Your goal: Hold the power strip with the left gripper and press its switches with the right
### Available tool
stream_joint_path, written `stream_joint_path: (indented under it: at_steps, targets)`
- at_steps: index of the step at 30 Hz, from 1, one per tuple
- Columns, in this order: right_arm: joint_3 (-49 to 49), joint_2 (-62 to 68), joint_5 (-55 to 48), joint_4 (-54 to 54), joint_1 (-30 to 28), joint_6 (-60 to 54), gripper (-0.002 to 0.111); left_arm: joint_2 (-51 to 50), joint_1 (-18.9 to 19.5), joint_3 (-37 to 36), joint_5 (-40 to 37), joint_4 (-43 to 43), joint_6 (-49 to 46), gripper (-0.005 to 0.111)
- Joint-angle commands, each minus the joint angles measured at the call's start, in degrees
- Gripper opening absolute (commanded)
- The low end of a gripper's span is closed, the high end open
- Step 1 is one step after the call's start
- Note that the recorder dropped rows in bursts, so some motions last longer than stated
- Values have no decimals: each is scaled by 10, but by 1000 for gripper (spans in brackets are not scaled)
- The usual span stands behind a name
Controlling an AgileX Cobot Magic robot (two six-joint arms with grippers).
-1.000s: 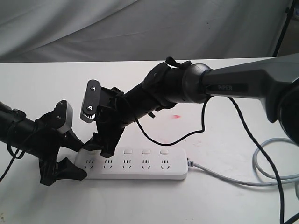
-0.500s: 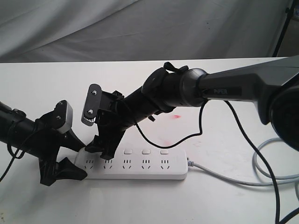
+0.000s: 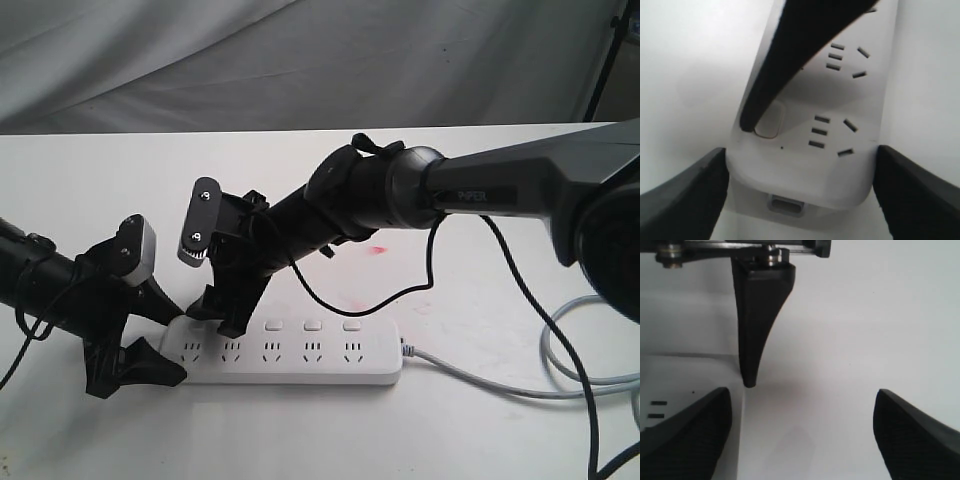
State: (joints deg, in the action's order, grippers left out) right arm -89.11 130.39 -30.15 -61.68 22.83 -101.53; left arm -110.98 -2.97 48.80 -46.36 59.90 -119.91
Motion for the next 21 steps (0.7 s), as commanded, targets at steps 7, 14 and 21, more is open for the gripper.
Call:
stream_joint_path:
  at_steps: [7,14,21]
  targets:
    - [-3,-3,-19,-8,0,1,72,0,-4,-2,1,-3,-1,29]
    - [-3,-3,-19,-13,0,1,72,0,-4,-2,1,-3,-1,29]
    - [-3,0,-21,-16,0,1,72,0,-4,-2,1,-3,-1,29]
